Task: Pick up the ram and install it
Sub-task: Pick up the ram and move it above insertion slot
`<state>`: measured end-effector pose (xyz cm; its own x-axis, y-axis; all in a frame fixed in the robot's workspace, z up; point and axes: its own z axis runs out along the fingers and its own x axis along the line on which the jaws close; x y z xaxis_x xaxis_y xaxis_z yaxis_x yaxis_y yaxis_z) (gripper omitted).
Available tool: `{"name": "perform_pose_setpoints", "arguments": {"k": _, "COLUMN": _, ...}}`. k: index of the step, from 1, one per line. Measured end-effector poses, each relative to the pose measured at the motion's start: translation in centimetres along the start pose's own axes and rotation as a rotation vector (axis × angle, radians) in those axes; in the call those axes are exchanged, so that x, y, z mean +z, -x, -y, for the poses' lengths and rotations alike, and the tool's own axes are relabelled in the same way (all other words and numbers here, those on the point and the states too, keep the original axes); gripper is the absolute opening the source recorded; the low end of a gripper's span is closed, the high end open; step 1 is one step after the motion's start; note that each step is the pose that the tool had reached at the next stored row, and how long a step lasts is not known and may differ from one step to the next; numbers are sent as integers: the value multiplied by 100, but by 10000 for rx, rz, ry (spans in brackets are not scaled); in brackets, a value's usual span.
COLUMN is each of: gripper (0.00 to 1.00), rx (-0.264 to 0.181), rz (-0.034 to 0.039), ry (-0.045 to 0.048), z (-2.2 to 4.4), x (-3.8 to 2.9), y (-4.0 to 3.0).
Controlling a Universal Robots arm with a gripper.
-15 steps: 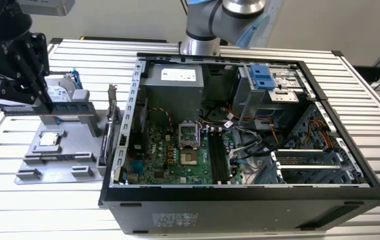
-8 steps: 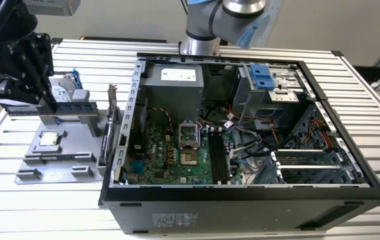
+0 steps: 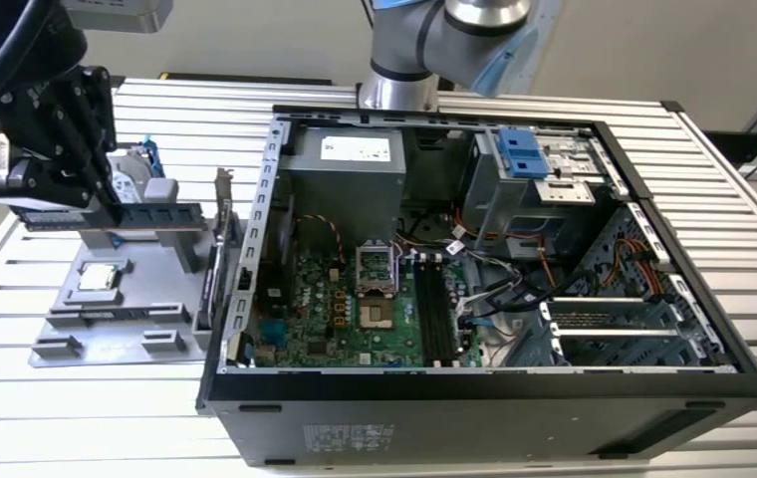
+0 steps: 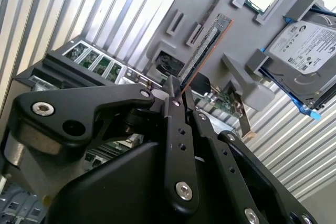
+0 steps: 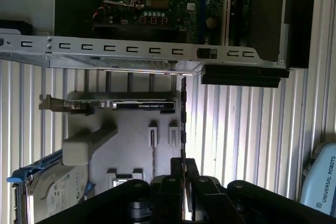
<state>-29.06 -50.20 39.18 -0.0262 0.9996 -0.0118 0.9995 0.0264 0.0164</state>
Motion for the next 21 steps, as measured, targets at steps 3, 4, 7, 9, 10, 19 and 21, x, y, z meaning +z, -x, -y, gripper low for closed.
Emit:
{"name": "perform_pose_setpoints", "arguments": {"k": 3, "gripper": 0, "rx": 0, "rz": -1, "ry": 1, "z": -25, "x": 1, "y": 1}}
{"name": "perform_pose_setpoints", "arguments": {"k": 4, "gripper": 0, "rx": 0, "rz": 0, "ry": 0, "z": -33, "x": 0, "y": 1}}
{"name": "perform_pose_setpoints", "arguments": {"k": 7, "gripper": 0, "rx": 0, "rz": 0, "ry": 0, "z": -57, "x": 1, "y": 1}}
{"name": "perform_pose_setpoints", "arguments": {"k": 9, "gripper": 0, "rx": 0, "rz": 0, "ry": 0, "z": -73, "x": 1, "y": 2}}
{"name": "perform_pose_setpoints", "arguments": {"k": 10, "gripper": 0, "rx": 0, "rz": 0, "ry": 1, "z": -82, "x": 2, "y": 2}}
{"name": "perform_pose_setpoints", "arguments": {"k": 19, "gripper": 0, "rx": 0, "rz": 0, "ry": 0, "z": -155, "x": 3, "y": 4}}
{"name": "perform_pose_setpoints", "arguments": {"k": 21, "gripper": 0, "rx": 0, "rz": -1, "ry": 1, "z": -171, "x": 3, "y": 4}}
